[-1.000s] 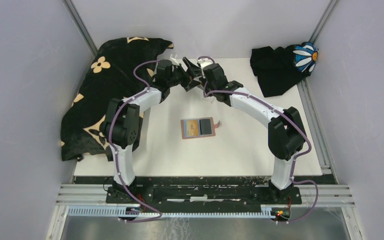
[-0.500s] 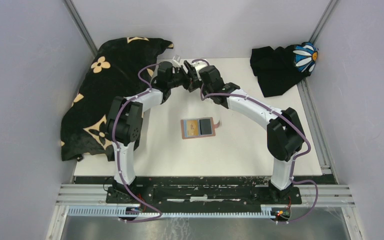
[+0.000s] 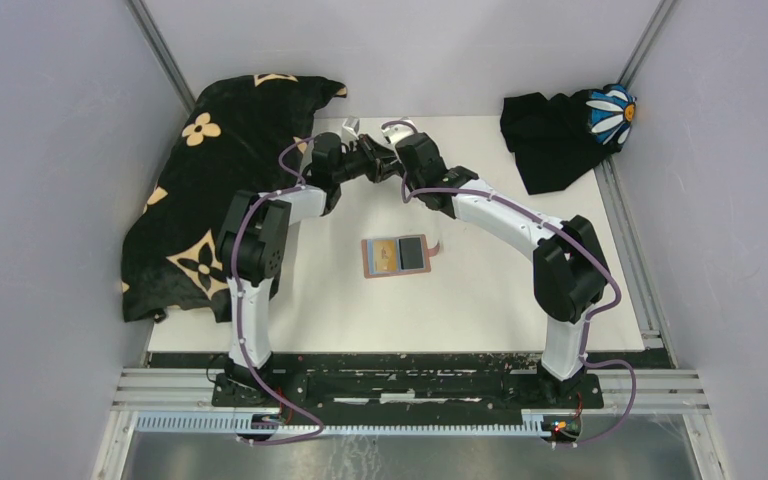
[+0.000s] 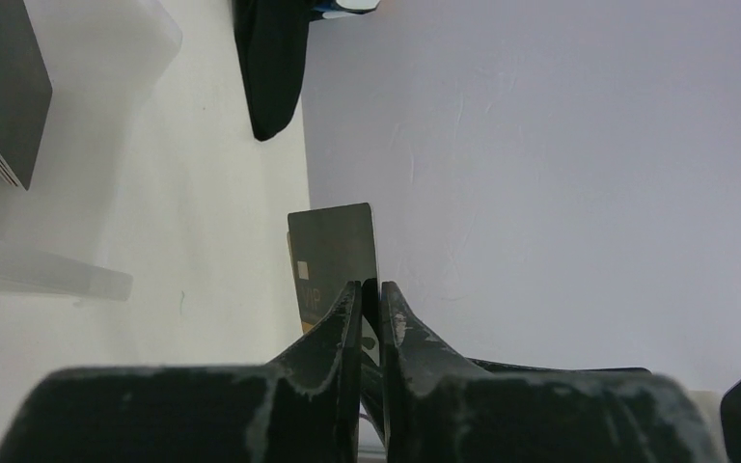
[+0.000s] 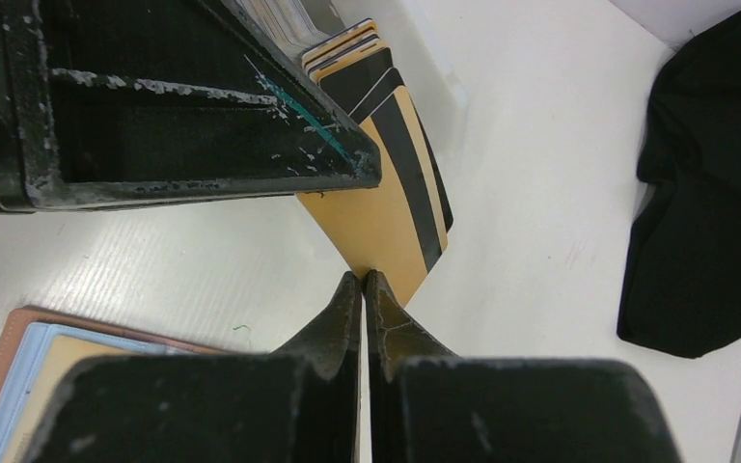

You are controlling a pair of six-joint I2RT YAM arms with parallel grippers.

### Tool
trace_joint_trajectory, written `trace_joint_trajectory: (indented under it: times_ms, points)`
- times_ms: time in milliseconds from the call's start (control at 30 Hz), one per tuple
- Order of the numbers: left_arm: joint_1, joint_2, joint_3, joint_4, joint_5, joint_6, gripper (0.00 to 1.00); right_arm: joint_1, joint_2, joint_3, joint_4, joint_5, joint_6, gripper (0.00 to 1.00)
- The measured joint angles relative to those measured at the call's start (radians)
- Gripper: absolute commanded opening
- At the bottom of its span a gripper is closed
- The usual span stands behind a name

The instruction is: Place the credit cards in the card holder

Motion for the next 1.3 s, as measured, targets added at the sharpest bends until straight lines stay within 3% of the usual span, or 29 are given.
trace_joint_trajectory:
  times_ms: [167,333,433,633,867,1300]
  points:
    - [0.000,0.034,-0.013,0.089,0.008,-0.064,0.03,0.000,0.003,0.000,-0.005,0.023,-0.007,0.02]
    - [0.000,0.038,-0.016,0.093,0.005,-0.057,0.03,0.003,0.006,0.000,-0.003,0.044,-0.007,0.27]
    - [-0.001,0.038,-0.016,0.030,-0.007,-0.014,0.03,0.003,0.006,0.000,0.013,0.059,-0.003,0.35]
    - [-0.006,0.038,-0.016,-0.105,-0.030,0.083,0.03,0.002,0.006,0.000,0.035,0.064,-0.003,0.36]
    - [-0.007,0.037,-0.016,-0.144,-0.036,0.133,0.03,-0.019,0.011,0.003,0.034,0.081,0.059,0.43]
    - [-0.007,0.021,-0.079,0.102,-0.035,0.132,0.03,-0.201,-0.046,-0.153,0.069,-0.037,0.398,0.46]
